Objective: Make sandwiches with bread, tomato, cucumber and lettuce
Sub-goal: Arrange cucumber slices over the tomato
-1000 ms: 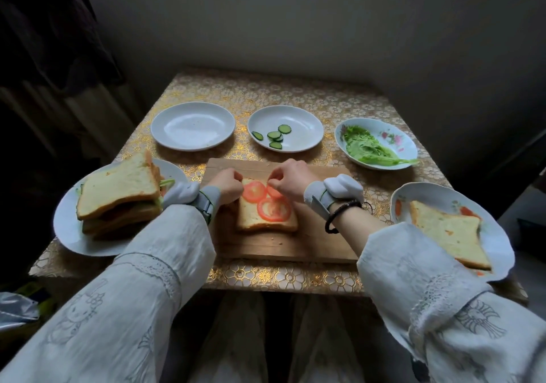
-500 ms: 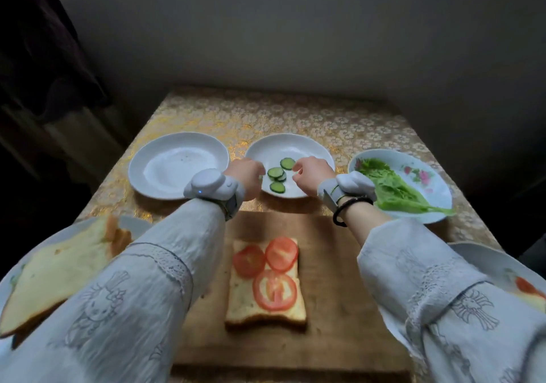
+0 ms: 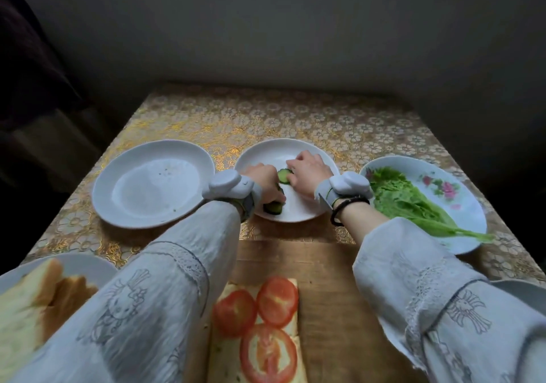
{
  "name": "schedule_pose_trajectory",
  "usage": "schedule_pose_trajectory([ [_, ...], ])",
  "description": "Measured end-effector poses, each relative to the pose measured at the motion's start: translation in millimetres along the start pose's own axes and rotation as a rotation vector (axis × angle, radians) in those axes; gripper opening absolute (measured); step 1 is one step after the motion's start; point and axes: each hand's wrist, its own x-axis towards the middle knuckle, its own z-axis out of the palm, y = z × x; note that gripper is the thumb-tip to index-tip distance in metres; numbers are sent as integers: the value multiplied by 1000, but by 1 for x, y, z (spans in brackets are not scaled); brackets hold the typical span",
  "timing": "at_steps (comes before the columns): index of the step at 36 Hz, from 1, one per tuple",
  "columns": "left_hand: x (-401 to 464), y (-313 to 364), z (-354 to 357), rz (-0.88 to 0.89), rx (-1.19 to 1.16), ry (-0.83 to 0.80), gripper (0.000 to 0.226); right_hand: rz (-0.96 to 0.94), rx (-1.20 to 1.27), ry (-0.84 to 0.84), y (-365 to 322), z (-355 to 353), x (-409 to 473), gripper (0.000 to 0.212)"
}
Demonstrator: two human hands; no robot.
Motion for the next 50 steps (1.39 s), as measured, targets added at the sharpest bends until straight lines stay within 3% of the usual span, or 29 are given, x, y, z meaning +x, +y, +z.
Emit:
schedule_pose_trajectory([
  [4, 1, 2, 0, 7, -45, -27, 31, 1, 68, -14, -2, -4, 3, 34],
  [9, -5, 5, -1, 36, -118, 1, 35, 6, 191, -18, -5, -9, -2, 28],
  [12, -11, -3, -9, 30, -166, 72, 29, 27, 276, 7, -6, -11, -10, 13],
  [15, -15, -13, -22, -10, -233, 166, 23, 54, 330, 60, -7, -13, -19, 18],
  [19, -21, -27, -30, -60, -286, 265, 25, -13, 303, 103, -18, -10, -33, 21],
  [27, -32, -36, -20, -11, -212, 315, 20, -195, 155, -62, -35, -5, -53, 32],
  [37, -34, -32, -11, 109, 74, 79, 22, -240, 81, -168, -35, -15, -67, 34],
  [45, -44, -32, -21, 171, 106, 9, 23, -264, 86, -165, -36, -15, -76, 39],
  [50, -50, -28, -24, 189, 74, -38, 25, -245, 125, -137, -32, -15, -79, 31],
])
